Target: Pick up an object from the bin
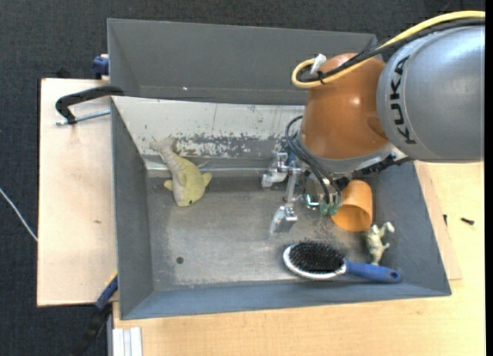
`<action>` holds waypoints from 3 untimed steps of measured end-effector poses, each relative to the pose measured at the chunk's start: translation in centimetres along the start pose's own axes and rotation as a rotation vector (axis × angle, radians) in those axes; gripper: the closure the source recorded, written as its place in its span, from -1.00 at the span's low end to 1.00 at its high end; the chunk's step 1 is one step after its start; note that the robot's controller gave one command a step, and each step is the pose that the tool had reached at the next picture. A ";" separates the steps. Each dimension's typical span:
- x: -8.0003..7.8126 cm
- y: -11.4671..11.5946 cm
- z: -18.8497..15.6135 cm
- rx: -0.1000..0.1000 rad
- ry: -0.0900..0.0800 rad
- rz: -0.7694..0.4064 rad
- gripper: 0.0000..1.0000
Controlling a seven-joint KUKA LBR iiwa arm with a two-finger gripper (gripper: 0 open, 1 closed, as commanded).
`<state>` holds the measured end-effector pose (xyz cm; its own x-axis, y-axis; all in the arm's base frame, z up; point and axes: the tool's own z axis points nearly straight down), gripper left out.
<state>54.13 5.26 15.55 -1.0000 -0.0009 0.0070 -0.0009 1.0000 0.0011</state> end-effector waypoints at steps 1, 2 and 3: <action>-5.4 1.6 7.3 -0.001 -0.011 0.046 -1.00; -5.3 3.6 5.3 -0.003 -0.015 0.047 -1.00; -6.2 2.7 4.4 -0.002 -0.014 0.195 -1.00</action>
Offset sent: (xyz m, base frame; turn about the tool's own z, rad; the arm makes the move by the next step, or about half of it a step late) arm 0.0580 0.0163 -0.0855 0.0461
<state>60.27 7.96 11.10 -0.9813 0.1926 -0.0066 0.1926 0.9813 0.0030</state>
